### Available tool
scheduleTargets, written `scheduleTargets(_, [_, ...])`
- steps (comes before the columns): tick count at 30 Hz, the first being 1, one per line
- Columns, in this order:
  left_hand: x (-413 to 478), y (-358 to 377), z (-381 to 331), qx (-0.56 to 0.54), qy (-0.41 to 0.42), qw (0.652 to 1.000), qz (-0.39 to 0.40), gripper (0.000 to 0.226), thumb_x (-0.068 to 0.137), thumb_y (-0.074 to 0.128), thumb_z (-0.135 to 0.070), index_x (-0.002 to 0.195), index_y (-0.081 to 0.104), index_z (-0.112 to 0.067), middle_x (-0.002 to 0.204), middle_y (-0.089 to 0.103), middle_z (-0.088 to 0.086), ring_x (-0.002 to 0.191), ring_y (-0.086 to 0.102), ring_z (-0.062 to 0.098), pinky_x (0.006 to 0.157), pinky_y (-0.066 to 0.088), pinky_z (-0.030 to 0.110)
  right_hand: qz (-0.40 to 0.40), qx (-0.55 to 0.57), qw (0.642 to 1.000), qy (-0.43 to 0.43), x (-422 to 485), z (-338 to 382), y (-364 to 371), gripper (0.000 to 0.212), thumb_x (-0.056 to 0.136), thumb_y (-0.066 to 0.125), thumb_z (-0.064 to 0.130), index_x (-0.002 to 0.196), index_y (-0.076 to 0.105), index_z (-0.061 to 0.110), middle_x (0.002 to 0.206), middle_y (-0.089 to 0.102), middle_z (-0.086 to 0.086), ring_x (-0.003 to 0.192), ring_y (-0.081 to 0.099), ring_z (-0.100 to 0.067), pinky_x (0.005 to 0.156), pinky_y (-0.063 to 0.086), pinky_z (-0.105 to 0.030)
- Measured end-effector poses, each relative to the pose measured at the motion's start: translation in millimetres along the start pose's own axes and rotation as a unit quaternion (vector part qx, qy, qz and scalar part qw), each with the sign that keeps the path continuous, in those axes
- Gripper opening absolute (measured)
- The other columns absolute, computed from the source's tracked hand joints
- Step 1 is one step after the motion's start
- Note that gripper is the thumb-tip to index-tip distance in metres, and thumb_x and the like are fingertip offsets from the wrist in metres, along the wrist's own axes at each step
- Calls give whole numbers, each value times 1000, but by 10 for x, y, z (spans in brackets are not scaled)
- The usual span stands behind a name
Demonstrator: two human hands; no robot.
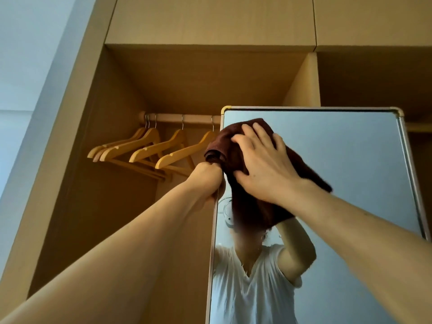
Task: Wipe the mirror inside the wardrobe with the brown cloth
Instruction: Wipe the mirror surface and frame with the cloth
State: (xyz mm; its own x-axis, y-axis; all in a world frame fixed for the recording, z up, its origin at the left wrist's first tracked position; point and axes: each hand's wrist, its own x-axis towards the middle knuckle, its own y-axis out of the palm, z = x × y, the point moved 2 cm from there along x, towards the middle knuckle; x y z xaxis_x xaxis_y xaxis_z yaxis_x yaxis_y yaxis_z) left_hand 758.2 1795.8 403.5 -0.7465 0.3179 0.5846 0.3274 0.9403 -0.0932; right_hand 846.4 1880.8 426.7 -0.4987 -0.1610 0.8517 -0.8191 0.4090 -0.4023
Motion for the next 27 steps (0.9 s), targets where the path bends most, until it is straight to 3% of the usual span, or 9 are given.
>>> scheduleTargets(3, [5, 13, 24, 30, 6, 1000, -3, 32, 104, 30, -20, 114, 55, -4, 73, 51, 5, 68, 54, 22, 64, 51, 35, 2, 7, 999, -33, 310, -57, -179, 67, 78, 64, 25, 136, 30, 23, 150, 25, -1, 143, 7, -21, 114, 7, -47])
scheduleTargets(9, [-12, 32, 30, 38, 5, 999, -26, 30, 105, 24, -21, 94, 50, -10, 90, 55, 10, 82, 54, 22, 81, 47, 34, 6, 5, 1000, -26, 483, 53, -198, 64, 76, 67, 20, 131, 34, 22, 144, 34, -2, 142, 14, -24, 113, 10, -50])
scheduleTargets(14, [-39, 39, 25, 25, 10, 999, -43, 31, 101, 30, -11, 76, 48, -15, 77, 51, 7, 66, 50, 19, 60, 45, 29, 3, 13, 997, -75, 349, 87, -195, 57, 75, 65, 14, 125, 38, 24, 135, 41, 0, 135, 25, -20, 110, 19, -45])
scheduleTargets(16, [-58, 44, -10, 52, 18, 998, -43, 30, 102, 27, -7, 103, 57, -5, 106, 59, 16, 94, 58, 29, 80, 45, 35, -5, 5, 997, -80, 440, 92, -220, 58, 76, 65, 11, 127, 38, 23, 136, 41, -1, 136, 25, -20, 111, 18, -46])
scheduleTargets(18, [-52, 65, -4, 39, 11, 999, -37, 38, 104, 22, -11, 122, 51, 4, 125, 54, 22, 114, 52, 33, 96, 42, 35, -5, -16, 997, -73, 534, 129, -234, 61, 78, 65, 10, 130, 36, 22, 139, 41, -2, 139, 21, -22, 111, 16, -49])
scheduleTargets(21, [12, 69, 31, 61, 23, 997, -41, 41, 105, 24, -21, 126, 51, 0, 118, 58, 20, 96, 55, 26, 86, 46, 35, -15, -11, 998, -56, 580, 131, -203, 63, 79, 66, 10, 132, 36, 24, 140, 42, 0, 141, 19, -22, 112, 14, -50])
scheduleTargets(23, [19, 72, 45, 74, 19, 997, -33, 42, 105, 24, -26, 127, 52, -5, 96, 60, 10, 80, 54, 18, 77, 44, 32, -44, 10, 998, -45, 543, 57, -178, 60, 79, 65, 11, 130, 37, 26, 136, 44, 3, 138, 24, -20, 113, 16, -47])
scheduleTargets(25, [5, 64, 41, 85, 8, 996, -34, 43, 105, 22, -29, 130, 50, -7, 83, 53, 3, 81, 54, 17, 76, 45, 31, -68, 23, 997, -31, 501, -28, -193, 58, 79, 64, 10, 128, 39, 26, 132, 47, 4, 134, 29, -20, 112, 19, -46])
scheduleTargets(27, [-14, 61, 28, 94, 0, 995, -34, 44, 105, 22, -31, 133, 47, -8, 87, 54, 4, 86, 54, 19, 77, 46, 31, -78, 25, 996, -17, 455, -106, -217, 57, 79, 64, 11, 128, 39, 26, 131, 48, 3, 132, 31, -20, 112, 20, -46])
